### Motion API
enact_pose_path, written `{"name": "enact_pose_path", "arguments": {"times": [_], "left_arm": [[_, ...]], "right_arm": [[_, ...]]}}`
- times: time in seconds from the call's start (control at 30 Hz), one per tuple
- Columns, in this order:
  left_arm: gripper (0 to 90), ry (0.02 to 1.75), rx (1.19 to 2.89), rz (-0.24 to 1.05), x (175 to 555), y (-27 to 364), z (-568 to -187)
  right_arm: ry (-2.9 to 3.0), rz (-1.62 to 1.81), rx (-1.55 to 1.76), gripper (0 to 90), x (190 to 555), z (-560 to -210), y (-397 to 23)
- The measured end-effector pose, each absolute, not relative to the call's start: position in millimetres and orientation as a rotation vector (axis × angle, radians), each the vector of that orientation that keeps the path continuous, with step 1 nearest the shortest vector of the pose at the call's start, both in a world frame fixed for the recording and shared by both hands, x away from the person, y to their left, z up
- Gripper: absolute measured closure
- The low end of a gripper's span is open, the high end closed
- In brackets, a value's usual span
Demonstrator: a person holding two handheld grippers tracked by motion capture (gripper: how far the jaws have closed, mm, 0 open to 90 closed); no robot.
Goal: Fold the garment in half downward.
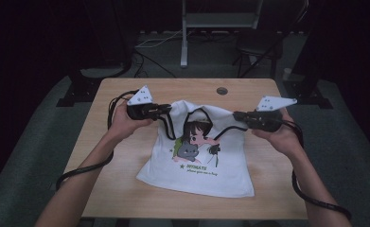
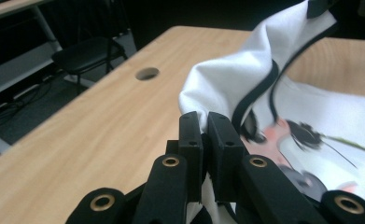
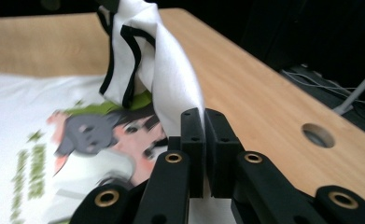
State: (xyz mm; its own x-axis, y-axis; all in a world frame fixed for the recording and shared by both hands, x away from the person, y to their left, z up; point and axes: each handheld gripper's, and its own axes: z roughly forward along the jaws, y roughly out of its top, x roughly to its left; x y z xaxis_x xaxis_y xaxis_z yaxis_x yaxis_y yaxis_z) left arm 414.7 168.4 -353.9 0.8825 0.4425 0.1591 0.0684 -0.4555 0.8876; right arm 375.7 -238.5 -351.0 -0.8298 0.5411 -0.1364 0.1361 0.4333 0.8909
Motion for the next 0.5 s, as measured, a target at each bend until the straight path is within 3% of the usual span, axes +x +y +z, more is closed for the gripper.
{"name": "enact_pose_path", "arguments": {"times": [0.23,0.5], "left_arm": [[82.1,0.301,2.058,0.418,377,175,-380],[62.0,0.295,2.098,0.381,340,196,-403]], "right_arm": [[2.386,1.300,0.515,84.4,346,-377,-236],[2.456,1.194,0.501,61.7,311,-405,-248]]}}
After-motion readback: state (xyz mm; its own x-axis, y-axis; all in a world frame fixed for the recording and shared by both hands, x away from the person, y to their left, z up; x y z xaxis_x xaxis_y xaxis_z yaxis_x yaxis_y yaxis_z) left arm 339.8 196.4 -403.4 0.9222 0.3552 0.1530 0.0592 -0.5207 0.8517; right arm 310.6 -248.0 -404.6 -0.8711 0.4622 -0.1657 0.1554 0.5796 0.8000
